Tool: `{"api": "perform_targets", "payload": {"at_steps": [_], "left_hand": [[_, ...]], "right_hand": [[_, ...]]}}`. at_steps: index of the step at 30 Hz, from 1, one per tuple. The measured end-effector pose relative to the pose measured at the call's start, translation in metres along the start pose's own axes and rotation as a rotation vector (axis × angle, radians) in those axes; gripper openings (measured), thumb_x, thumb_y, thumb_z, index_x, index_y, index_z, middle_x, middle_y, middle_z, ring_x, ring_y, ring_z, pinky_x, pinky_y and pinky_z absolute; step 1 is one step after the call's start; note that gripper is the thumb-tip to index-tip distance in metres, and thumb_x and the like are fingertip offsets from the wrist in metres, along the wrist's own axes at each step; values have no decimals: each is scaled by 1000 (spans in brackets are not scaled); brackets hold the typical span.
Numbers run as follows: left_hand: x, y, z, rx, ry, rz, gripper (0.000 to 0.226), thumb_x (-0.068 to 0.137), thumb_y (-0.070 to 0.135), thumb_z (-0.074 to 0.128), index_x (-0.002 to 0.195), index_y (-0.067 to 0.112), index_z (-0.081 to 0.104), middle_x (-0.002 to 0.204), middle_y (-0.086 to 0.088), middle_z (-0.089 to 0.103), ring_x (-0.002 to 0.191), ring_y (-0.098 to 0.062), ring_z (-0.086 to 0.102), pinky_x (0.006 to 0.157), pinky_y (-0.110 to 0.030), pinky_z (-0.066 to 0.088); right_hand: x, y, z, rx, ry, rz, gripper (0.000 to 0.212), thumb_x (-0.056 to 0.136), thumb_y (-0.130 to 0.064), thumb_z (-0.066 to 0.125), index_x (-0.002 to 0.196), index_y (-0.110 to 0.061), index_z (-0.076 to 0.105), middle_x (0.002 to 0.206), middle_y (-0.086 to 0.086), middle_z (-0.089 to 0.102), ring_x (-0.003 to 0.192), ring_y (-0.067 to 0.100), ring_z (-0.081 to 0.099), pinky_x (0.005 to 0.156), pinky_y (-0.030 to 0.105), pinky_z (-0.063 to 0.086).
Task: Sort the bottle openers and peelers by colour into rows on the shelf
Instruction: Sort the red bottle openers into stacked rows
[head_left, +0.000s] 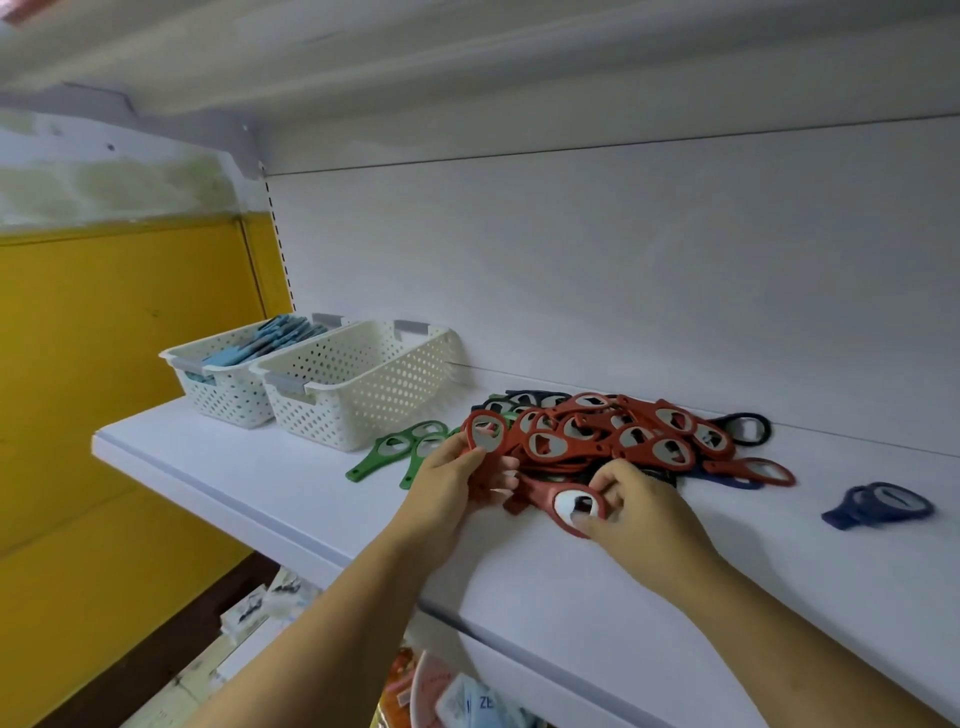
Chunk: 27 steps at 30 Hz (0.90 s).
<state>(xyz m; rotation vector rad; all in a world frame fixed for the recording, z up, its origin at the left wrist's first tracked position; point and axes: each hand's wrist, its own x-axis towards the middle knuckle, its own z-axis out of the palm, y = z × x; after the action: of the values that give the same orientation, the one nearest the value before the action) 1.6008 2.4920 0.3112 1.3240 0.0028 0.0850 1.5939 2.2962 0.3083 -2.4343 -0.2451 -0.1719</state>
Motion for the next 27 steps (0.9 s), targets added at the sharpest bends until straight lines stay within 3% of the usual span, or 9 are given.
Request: {"api": "perform_targets", "payload": {"at_steps": [2, 5, 8, 11, 13, 16, 20, 23, 27], "left_hand": [[0, 0, 1, 8, 7, 9, 26, 98, 2, 36, 103, 8, 61, 84, -12, 68, 69, -22, 63, 58, -28, 51], [-1, 0, 1, 104, 7, 46, 26, 96, 2, 40, 97, 8, 65, 78, -10, 69, 60, -16, 60, 51, -25, 44], [-2, -3, 2, 206, -56, 64, 25, 97, 10, 45, 93, 11, 70, 82, -13, 69, 62, -20, 57, 56, -32, 40], [-7, -5, 5, 403, -223, 74, 20, 94, 27, 57, 91, 16, 74, 77, -1, 69, 66, -13, 58, 57, -25, 45], [-9, -4, 7, 469, -324, 62, 15, 89, 24, 65, 97, 14, 73, 74, 1, 66, 61, -8, 54, 56, -19, 44], [-7, -5, 6, 514, -293, 61, 9, 89, 14, 65, 96, 15, 70, 76, -1, 67, 58, -8, 53, 54, -18, 43], [-3, -1, 3, 273, -102, 65, 16, 100, 13, 45, 102, 7, 60, 79, -8, 68, 50, -13, 54, 43, -21, 36], [0, 0, -1, 18, -14, 6, 22, 103, 14, 35, 99, 8, 57, 78, -8, 69, 52, -15, 54, 48, -23, 38], [0, 2, -1, -37, 10, -32, 25, 103, 12, 32, 103, 7, 57, 81, -9, 69, 56, -16, 54, 53, -24, 42]], "right_hand": [[1, 0, -3, 283, -8, 0, 16, 86, -15, 67, 84, -25, 55, 76, 2, 64, 60, 10, 57, 57, 28, 52], [0, -3, -10, 563, 21, -27, 18, 89, -2, 61, 87, -20, 63, 73, -1, 61, 49, -1, 53, 49, 15, 46], [-1, -4, -10, 640, 26, -67, 19, 88, -2, 63, 90, -20, 68, 71, -3, 65, 50, -1, 54, 48, 13, 43], [-1, -6, -2, 691, 19, -76, 22, 85, 0, 65, 90, -21, 69, 69, -4, 67, 50, 2, 54, 50, 14, 44], [0, -8, 2, 724, 19, -69, 24, 85, 2, 65, 99, -17, 69, 74, -2, 67, 53, 3, 58, 53, 15, 48], [2, -9, 1, 783, 50, -72, 30, 87, 4, 61, 105, -19, 65, 89, 1, 67, 62, 5, 65, 58, 17, 53], [8, 2, -2, 617, 220, -37, 23, 90, -6, 60, 101, -25, 64, 90, -6, 66, 74, 11, 66, 65, 23, 54], [8, 10, 0, 385, 225, -20, 16, 89, -10, 62, 95, -24, 65, 80, -8, 63, 75, 6, 60, 65, 17, 46], [7, 9, 4, 134, 201, -47, 12, 88, -14, 63, 94, -25, 66, 79, -13, 60, 65, 2, 52, 58, 15, 39]]}}
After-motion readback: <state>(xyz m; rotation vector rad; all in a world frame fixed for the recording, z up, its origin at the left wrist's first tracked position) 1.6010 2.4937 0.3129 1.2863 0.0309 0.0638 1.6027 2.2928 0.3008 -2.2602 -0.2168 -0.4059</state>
